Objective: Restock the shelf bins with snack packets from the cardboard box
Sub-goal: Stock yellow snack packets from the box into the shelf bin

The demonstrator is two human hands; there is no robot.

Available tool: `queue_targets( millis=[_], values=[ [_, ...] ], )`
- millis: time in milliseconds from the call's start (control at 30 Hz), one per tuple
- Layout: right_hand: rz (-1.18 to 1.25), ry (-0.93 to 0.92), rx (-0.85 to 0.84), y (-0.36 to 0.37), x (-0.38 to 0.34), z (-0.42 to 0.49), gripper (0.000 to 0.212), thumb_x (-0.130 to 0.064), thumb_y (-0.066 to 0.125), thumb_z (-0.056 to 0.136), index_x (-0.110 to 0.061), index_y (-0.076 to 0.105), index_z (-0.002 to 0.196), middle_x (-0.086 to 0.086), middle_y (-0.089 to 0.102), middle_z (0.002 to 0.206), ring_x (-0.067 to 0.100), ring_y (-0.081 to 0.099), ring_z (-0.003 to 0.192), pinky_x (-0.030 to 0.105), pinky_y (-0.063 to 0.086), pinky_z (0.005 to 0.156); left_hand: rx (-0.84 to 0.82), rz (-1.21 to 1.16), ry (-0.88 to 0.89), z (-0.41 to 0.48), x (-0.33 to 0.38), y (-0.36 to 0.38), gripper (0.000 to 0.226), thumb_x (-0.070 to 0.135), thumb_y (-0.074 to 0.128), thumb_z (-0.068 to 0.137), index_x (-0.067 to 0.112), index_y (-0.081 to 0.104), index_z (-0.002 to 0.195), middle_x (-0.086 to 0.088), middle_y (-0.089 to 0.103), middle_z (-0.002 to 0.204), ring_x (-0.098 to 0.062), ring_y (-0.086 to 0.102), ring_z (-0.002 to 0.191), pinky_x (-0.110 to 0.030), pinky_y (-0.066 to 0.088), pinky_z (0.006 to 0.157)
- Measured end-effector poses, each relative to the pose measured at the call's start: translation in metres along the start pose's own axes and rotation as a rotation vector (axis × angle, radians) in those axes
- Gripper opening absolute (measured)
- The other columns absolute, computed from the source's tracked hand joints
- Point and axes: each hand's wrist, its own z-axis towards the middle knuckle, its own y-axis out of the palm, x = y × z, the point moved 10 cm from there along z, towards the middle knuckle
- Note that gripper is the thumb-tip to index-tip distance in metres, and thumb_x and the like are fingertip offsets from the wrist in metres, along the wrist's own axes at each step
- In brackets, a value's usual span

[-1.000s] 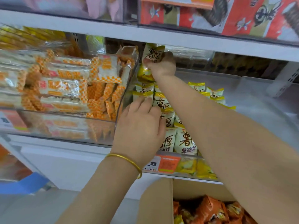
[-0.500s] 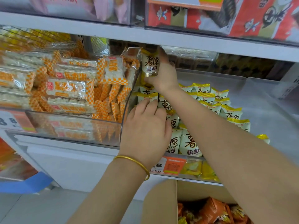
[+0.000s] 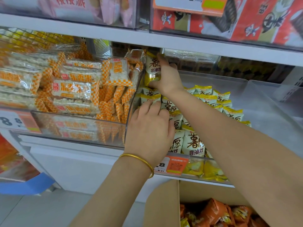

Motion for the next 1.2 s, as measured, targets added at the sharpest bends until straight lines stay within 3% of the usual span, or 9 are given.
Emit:
queue_targets(
  millis=[300, 433, 533, 633, 767, 867, 933, 1033, 1200],
  values=[
    [-0.064, -0.12, 0.041, -0.043, -0.012, -0.058, 0.064, -0.015, 0.067, 0.087, -0.021, 0.037, 0.144, 0.009, 0.046, 0.134, 0.024, 0.045, 0.124, 0.024, 0.034, 0.096, 0.068, -0.043, 0.073, -0.001, 0.007, -0.015, 0.039, 0.027, 0.037, 0.087, 0.005, 0.069, 0.089, -0.012, 0.065, 0.111, -0.033, 0.055, 0.11, -0.044, 0.051, 0.084],
    [0.11, -0.23, 0.168, -0.096, -0.02, -0.167, 0.044, -0.012, 0.064, 0.088, -0.021, 0.054, 0.13, -0.004, 0.054, 0.121, 0.007, 0.048, 0.116, 0.008, 0.033, 0.093, 0.223, -0.009, 0.222, -0.03, 0.041, -0.054, 0.026, 0.019, 0.046, 0.088, 0.006, 0.068, 0.094, -0.009, 0.066, 0.107, -0.035, 0.057, 0.097, -0.046, 0.047, 0.075],
    [0.232, -0.186, 0.165, -0.117, 0.006, -0.262, 0.034, -0.015, 0.06, 0.088, -0.023, 0.06, 0.122, -0.008, 0.057, 0.114, 0.0, 0.051, 0.11, 0.01, 0.038, 0.093, 0.21, -0.095, 0.347, -0.071, 0.077, -0.06, 0.026, 0.016, 0.046, 0.089, 0.005, 0.069, 0.096, -0.011, 0.066, 0.103, -0.036, 0.058, 0.092, -0.046, 0.047, 0.074],
    [0.193, -0.014, 0.002, -0.096, 0.068, -0.339, 0.031, -0.012, 0.061, 0.089, -0.026, 0.062, 0.116, -0.008, 0.057, 0.108, 0.0, 0.055, 0.1, 0.007, 0.041, 0.085, -0.03, -0.125, 0.443, -0.115, 0.115, -0.021, 0.022, 0.013, 0.049, 0.086, 0.005, 0.068, 0.093, -0.011, 0.066, 0.101, -0.035, 0.057, 0.089, -0.045, 0.047, 0.072],
    [0.095, 0.311, -0.412, -0.028, 0.179, -0.426, 0.03, -0.01, 0.062, 0.09, -0.025, 0.062, 0.115, -0.003, 0.059, 0.111, 0.005, 0.055, 0.096, 0.005, 0.038, 0.079, -0.357, -0.143, 0.45, -0.166, 0.141, 0.038, 0.029, 0.019, 0.043, 0.084, 0.009, 0.07, 0.086, -0.007, 0.065, 0.098, -0.031, 0.057, 0.09, -0.044, 0.051, 0.069],
    [0.032, 0.457, -0.577, 0.006, 0.228, -0.474, 0.03, -0.01, 0.06, 0.091, -0.015, 0.062, 0.121, 0.003, 0.062, 0.111, 0.016, 0.058, 0.103, 0.018, 0.044, 0.085, -0.479, -0.191, 0.439, -0.181, 0.154, 0.06, 0.037, 0.024, 0.038, 0.086, 0.011, 0.071, 0.092, -0.005, 0.066, 0.1, -0.03, 0.057, 0.092, -0.044, 0.053, 0.069],
    [0.017, 0.447, -0.677, 0.03, 0.232, -0.492, 0.034, -0.013, 0.06, 0.09, -0.014, 0.059, 0.125, 0.004, 0.06, 0.114, 0.019, 0.057, 0.106, 0.031, 0.047, 0.091, -0.535, -0.193, 0.424, -0.19, 0.163, 0.07, 0.04, 0.027, 0.035, 0.087, 0.013, 0.071, 0.096, -0.003, 0.066, 0.103, -0.029, 0.056, 0.096, -0.045, 0.053, 0.07],
    [-0.009, 0.275, -0.784, 0.071, 0.211, -0.501, 0.052, -0.027, 0.064, 0.088, -0.018, 0.048, 0.137, 0.007, 0.052, 0.129, 0.026, 0.051, 0.116, 0.04, 0.046, 0.096, -0.572, -0.198, 0.409, -0.2, 0.17, 0.078, 0.045, 0.03, 0.031, 0.085, 0.013, 0.071, 0.097, -0.002, 0.065, 0.105, -0.027, 0.055, 0.097, -0.045, 0.053, 0.071],
    [-0.432, 0.253, -0.828, 0.105, 0.2, -0.504, 0.074, -0.05, 0.065, 0.084, -0.016, 0.033, 0.142, 0.011, 0.037, 0.141, 0.037, 0.031, 0.131, 0.05, 0.044, 0.095, -0.59, -0.197, 0.34, -0.201, 0.162, 0.082, 0.046, 0.03, 0.03, 0.085, 0.012, 0.071, 0.096, -0.003, 0.065, 0.105, -0.026, 0.055, 0.099, -0.043, 0.052, 0.074]
  ],
)
